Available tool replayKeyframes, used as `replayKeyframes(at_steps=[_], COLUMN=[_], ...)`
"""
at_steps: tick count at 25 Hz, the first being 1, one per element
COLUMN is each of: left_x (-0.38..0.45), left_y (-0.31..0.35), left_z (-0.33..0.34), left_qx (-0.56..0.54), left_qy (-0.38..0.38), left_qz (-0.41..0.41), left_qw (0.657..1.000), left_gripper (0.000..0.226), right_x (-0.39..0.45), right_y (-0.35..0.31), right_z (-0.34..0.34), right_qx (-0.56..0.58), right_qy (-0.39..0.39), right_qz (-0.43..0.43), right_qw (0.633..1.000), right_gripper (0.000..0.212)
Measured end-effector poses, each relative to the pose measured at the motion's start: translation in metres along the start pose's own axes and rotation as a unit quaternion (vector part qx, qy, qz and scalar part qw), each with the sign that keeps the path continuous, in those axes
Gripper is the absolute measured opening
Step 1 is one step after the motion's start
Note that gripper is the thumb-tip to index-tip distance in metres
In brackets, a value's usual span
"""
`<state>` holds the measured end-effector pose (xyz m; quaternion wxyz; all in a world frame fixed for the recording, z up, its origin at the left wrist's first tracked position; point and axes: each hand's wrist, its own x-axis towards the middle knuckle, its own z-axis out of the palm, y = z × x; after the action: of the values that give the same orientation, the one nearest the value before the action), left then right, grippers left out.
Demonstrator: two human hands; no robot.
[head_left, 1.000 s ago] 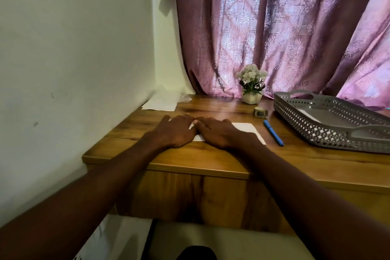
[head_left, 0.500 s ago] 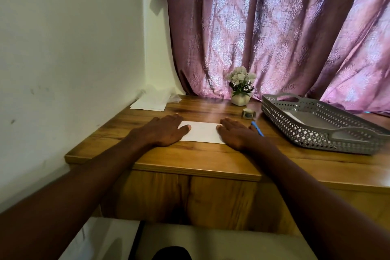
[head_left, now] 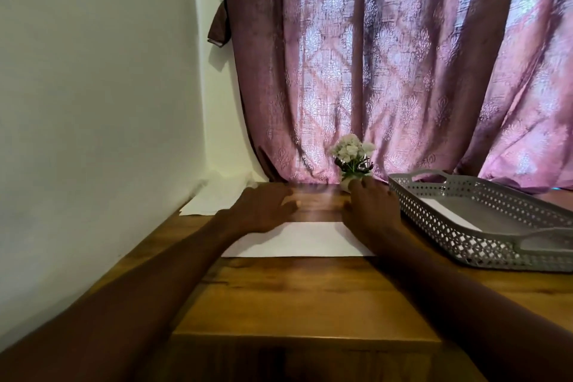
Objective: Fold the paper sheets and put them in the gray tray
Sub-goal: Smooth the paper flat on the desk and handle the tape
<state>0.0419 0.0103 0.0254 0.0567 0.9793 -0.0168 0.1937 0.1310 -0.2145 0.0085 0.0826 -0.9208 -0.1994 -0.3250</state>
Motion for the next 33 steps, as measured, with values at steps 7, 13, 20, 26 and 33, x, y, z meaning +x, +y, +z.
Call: replayKeyframes(at_steps=[7, 13, 20, 26, 33], left_x=[0.063, 0.069, 0.065, 0.056, 0.051], left_y=[0.037, 0.047, 0.045, 0.047, 0.045], left_z=[0.057, 0.074, 0.060, 0.038, 0.037], left_qx=[0.027, -0.052, -0.320, -0.616, -0.671], left_qy=[0.087, 0.116, 0.139, 0.025, 0.024], left_qz=[-0.008, 0.035, -0.121, -0.188, -0.129], left_qw=[0.996, 0.991, 0.929, 0.764, 0.730], left_gripper=[0.051, 0.058, 0.025, 0.035, 0.027], right_x=[0.037, 0.039, 0.031, 0.023, 0.025], right_y=[0.034, 0.044, 0.032, 0.022, 0.018], right_z=[0.037, 0.039, 0.021, 0.011, 0.021], right_qx=[-0.125, -0.123, 0.112, 0.313, 0.478], right_qy=[-0.012, -0.020, 0.080, 0.017, -0.060], right_qz=[0.057, 0.028, -0.060, -0.136, -0.103], right_qw=[0.990, 0.992, 0.989, 0.940, 0.870], right_gripper=[0.066, 0.048, 0.045, 0.056, 0.085])
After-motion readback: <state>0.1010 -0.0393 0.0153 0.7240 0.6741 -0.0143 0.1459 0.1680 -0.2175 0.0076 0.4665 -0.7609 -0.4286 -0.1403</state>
